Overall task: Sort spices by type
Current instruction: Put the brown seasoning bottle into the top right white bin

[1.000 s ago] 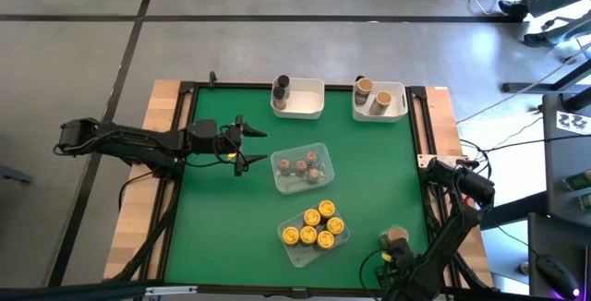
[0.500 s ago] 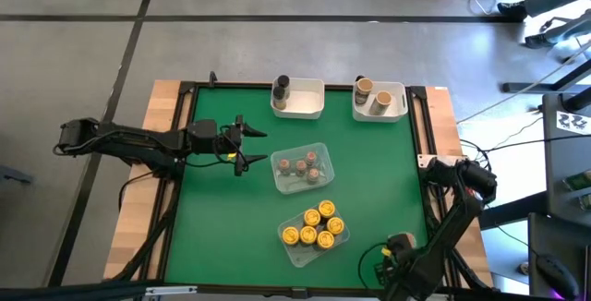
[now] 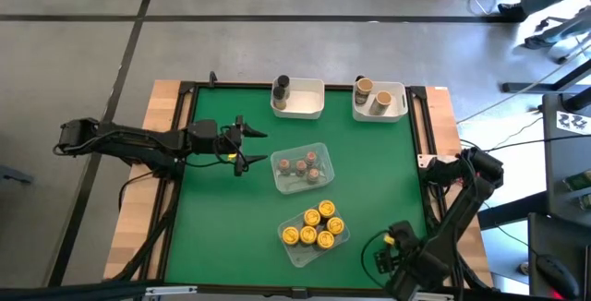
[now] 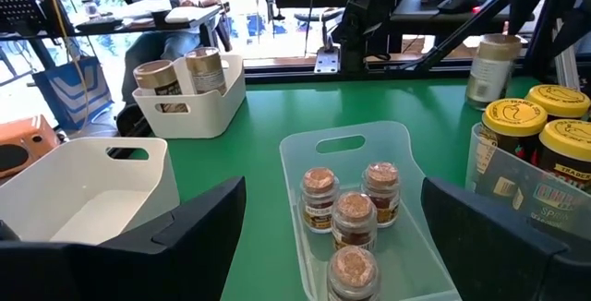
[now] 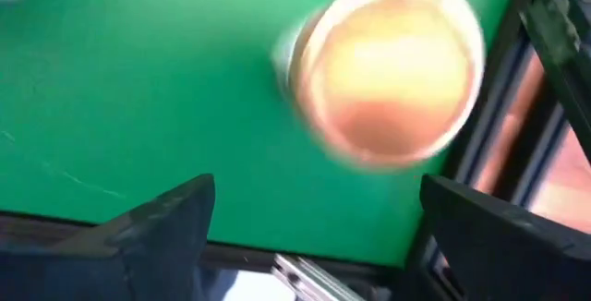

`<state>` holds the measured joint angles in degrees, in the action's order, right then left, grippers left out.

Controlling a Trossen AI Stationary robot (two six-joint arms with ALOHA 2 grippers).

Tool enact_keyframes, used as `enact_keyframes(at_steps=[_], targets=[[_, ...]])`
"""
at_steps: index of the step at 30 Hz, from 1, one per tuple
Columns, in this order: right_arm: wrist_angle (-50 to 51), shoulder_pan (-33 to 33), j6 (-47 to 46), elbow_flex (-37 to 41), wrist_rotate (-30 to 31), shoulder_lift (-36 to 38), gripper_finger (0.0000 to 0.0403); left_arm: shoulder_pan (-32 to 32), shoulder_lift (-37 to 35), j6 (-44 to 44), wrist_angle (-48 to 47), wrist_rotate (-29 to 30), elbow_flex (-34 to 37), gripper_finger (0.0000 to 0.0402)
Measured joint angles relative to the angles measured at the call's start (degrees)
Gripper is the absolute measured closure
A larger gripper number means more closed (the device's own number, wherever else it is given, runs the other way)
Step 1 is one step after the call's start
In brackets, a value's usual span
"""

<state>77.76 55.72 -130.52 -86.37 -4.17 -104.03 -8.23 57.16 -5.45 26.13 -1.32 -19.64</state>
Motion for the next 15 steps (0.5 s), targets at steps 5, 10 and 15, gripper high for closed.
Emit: enact_keyframes(at_steps=[5, 10, 15], targets=[[1.7, -1.4, 0.0, 0.5, 1.0, 0.0, 0.0009, 0.0, 0.0, -0.1, 0.0, 0.0, 0.0, 0.0088], [4.1, -2.8, -0.1, 2.8, 0.6, 0.0, 0.0004, 0.0, 0.0, -0.1, 0.0, 0.0, 0.0, 0.0088], [1.7, -3.7, -0.1, 6.8, 0.6, 0.0, 0.0005, 0.0, 0.0, -0.1, -0.1, 0.0, 0.0, 0.0088]])
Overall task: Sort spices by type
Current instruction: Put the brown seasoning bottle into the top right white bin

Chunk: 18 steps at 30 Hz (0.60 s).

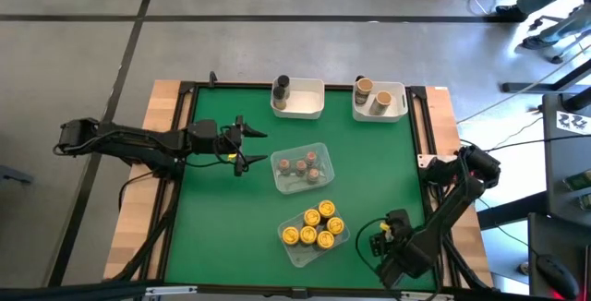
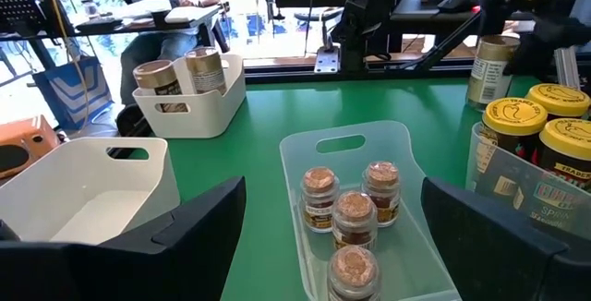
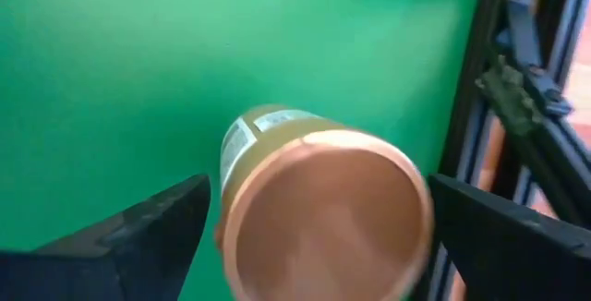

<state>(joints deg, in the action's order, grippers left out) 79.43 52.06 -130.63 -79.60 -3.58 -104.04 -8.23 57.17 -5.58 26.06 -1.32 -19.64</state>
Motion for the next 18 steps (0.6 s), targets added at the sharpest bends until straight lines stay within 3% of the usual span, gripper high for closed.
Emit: enact_keyframes(at_steps=[5, 9, 18], targets=[[-4.6, 0.0, 0.2, 3.2, 0.3, -0.1, 0.0006, 0.0, 0.0, 0.0, 0.0, 0.0, 0.0, 0.0088], [-6.7, 0.0, 0.4, 4.9, -3.7, -0.1, 0.0012, 0.0, 0.0, -0.5, 0.0, 0.0, 0.0, 0.0088], [-7.6, 0.0, 0.4, 6.1, -0.1, -0.1, 0.0121, 0.0, 0.0, -0.4, 0.0, 0.0, 0.0, 0.0088]])
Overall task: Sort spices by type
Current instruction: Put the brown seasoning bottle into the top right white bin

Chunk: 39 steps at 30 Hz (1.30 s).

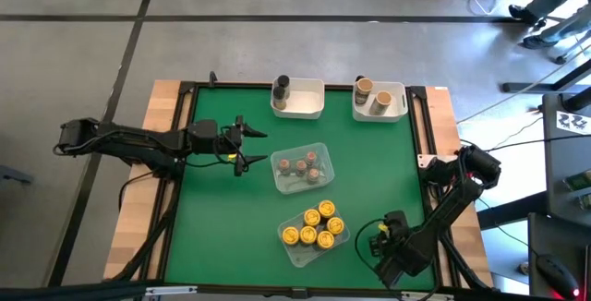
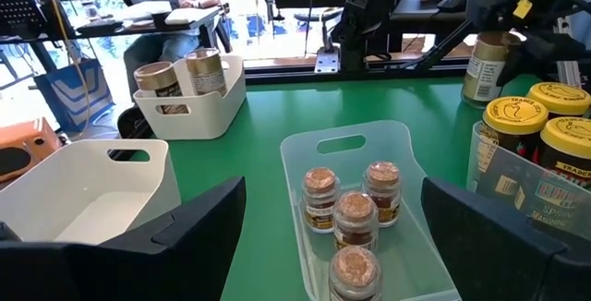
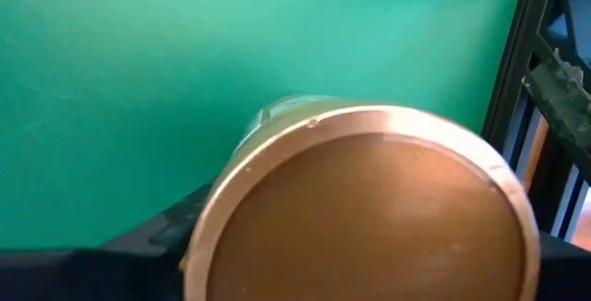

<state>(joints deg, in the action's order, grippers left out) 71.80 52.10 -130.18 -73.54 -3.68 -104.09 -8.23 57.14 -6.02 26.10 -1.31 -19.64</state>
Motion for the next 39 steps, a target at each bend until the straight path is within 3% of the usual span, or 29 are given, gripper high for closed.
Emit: enact_keyframes(at_steps=[9, 20, 26, 31, 39], targets=[[0.4, 0.0, 2.4, 0.0, 2.1, 0.2, 0.0121, 0.0, 0.0, 0.1, 0.1, 0.0, 0.0, 0.0088], [10.2, -5.0, 7.1, 0.1, 13.9, 7.6, 0.0121, 0.0, 0.0, 0.1, 0.1, 0.0, 0.0, 0.0088], [17.3, -12.7, 14.0, 0.1, 27.8, 15.4, 0.0121, 0.0, 0.0, 0.1, 0.1, 0.0, 0.0, 0.0088], [18.1, -22.2, 25.6, 0.1, 38.4, 20.3, 0.0121, 0.0, 0.0, 0.1, 0.1, 0.0, 0.0, 0.0088], [18.2, -43.4, 49.3, 0.2, 47.9, 24.4, 0.0121, 0.0, 0.0, 0.2, 0.1, 0.0, 0.0, 0.0088]])
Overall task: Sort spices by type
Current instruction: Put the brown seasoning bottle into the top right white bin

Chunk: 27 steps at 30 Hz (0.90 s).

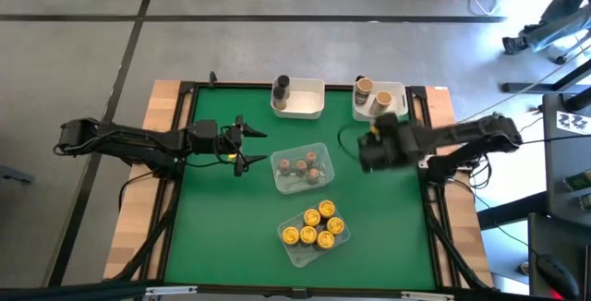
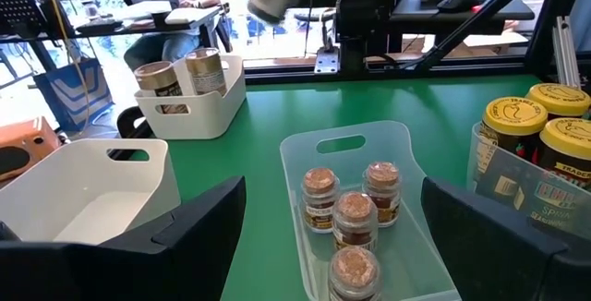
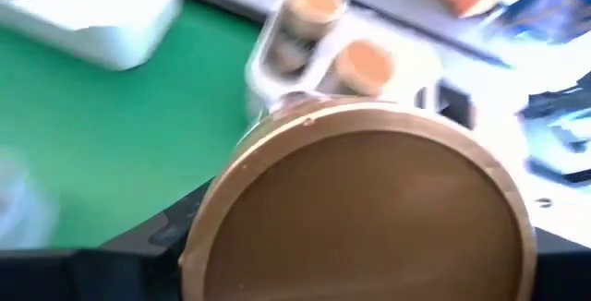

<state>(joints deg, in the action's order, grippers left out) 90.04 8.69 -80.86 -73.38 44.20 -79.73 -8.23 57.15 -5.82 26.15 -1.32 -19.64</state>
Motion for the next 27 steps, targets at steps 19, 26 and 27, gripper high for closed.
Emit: enact_keyframes(at_steps=[19, 26, 27], targets=[[-21.0, -43.1, 41.5, 0.0, -4.6, 3.3, 0.0121, 0.0, 0.0, 0.0, -0.1, 0.0, 0.0, 0.0088], [-24.3, -53.0, 45.2, 0.0, -9.9, -2.3, 0.0121, 0.0, 0.0, -0.1, -0.3, 0.0, 0.0, 0.0088], [-24.4, -54.0, 45.2, 0.0, -10.8, -3.3, 0.0121, 0.0, 0.0, -0.1, -0.4, 0.0, 0.0, 0.0088]])
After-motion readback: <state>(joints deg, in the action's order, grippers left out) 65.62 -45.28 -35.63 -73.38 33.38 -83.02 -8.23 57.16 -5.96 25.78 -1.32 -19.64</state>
